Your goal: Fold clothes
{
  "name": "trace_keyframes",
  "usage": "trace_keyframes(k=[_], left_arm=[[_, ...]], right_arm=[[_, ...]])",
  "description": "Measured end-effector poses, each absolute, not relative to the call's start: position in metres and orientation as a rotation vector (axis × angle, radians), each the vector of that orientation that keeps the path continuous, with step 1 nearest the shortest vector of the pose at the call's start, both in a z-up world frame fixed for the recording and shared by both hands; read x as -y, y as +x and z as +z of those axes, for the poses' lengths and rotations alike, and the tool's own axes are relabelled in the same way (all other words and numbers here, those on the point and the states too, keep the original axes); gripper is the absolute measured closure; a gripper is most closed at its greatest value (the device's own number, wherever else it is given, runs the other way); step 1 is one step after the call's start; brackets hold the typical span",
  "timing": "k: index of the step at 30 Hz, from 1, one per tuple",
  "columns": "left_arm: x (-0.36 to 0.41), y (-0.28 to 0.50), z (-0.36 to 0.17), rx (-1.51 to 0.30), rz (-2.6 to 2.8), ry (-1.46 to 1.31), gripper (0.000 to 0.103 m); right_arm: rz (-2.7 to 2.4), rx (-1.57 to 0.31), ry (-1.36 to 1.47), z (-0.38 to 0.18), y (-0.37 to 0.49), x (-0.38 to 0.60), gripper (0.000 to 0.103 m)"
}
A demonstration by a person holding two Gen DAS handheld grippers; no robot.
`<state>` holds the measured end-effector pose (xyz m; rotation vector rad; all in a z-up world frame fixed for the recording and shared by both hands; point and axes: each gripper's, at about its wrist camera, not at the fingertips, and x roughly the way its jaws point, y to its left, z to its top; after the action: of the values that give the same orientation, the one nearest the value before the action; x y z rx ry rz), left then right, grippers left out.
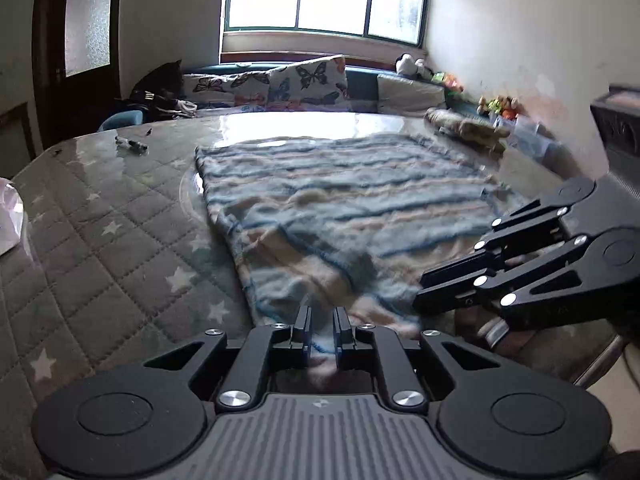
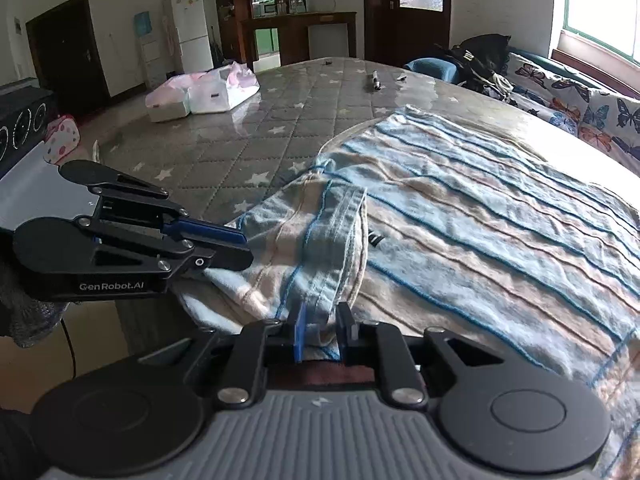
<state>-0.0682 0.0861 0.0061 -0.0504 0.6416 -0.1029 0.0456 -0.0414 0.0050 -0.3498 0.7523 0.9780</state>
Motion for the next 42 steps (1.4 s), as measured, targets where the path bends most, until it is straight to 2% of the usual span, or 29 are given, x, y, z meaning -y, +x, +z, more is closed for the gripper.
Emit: trace_keyframes(k=[8, 17, 26, 28, 30, 35, 42], left_arm=[[-0.106, -0.052, 0.013, -0.625, -0.011, -0.082, 0.091], [-0.107, -0.031, 0.016, -0.608, -0.016, -0.074, 0.091], [-0.087, 0.008, 0.002, -0.658, -0.08, -0.048, 0.091], [-0.084, 0.009, -0.003, -0.673, -0.089, -0.04, 0.09], [-0.082, 0.009, -0.004, -0.674, -0.087, -0.036, 0.09], [-0.08, -0.002, 0.004, -0.674, -0.12, -0.019, 0.089], [-0.067, -0.04, 0.019, -0.682, -0.224, 0.069, 0.081]], right_arm=[[0.996, -0.714, -0.286, 0.016, 0.067, 0.022, 0.087], [0.993, -0.758, -0.342, -0.001, 0.071, 0.003, 0.087], [0.893, -0.735, -0.323, 0.013, 0.069, 0.06, 0.085], [0.837, -0.737, -0.313, 0.016, 0.074, 0.08, 0.078], [0.773, -0.739, -0.301, 0.017, 0.08, 0.1, 0.076], [0.615, -0.74, -0.26, 0.019, 0.103, 0.149, 0.075], [0.5, -0.734, -0.206, 0.012, 0.145, 0.181, 0.076]])
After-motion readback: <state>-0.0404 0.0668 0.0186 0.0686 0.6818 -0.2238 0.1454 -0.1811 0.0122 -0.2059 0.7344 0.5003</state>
